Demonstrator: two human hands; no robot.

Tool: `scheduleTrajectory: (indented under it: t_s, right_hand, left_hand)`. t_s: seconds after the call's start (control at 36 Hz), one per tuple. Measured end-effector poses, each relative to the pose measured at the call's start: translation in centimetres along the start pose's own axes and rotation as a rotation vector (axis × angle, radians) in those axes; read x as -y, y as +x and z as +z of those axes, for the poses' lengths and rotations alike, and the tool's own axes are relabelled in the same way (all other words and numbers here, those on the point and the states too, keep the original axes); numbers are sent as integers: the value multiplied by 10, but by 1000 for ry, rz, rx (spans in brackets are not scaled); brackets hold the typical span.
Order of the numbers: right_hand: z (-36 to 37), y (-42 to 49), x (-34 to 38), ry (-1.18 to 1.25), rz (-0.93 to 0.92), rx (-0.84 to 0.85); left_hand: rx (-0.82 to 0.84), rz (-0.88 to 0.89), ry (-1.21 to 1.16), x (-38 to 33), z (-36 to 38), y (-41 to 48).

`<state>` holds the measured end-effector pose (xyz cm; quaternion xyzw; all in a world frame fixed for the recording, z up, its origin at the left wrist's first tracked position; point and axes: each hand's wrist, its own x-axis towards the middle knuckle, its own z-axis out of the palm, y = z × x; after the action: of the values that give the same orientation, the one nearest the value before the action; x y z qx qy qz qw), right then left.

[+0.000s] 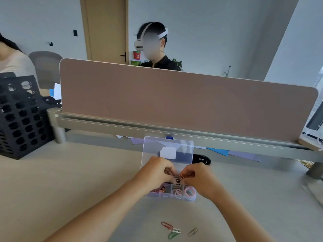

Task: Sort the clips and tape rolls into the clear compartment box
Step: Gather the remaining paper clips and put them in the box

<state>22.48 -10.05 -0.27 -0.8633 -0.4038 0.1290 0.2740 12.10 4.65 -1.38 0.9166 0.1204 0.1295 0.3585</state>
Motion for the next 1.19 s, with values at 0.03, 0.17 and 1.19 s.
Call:
scheduleTrajectory:
  t_s: [0.03,0.17,1.19]
  right_hand:
    - [0,0,0,20,-5,1]
    - [-2,-2,-5,75,-42,-38]
    - [-2,-42,-19,-189,-249,-125]
  left_hand:
    - [-7,1,-6,1,0,-1]
    - [-73,30,-31,4,1,-2]
    - [-65,210,161,3,-2,-40]
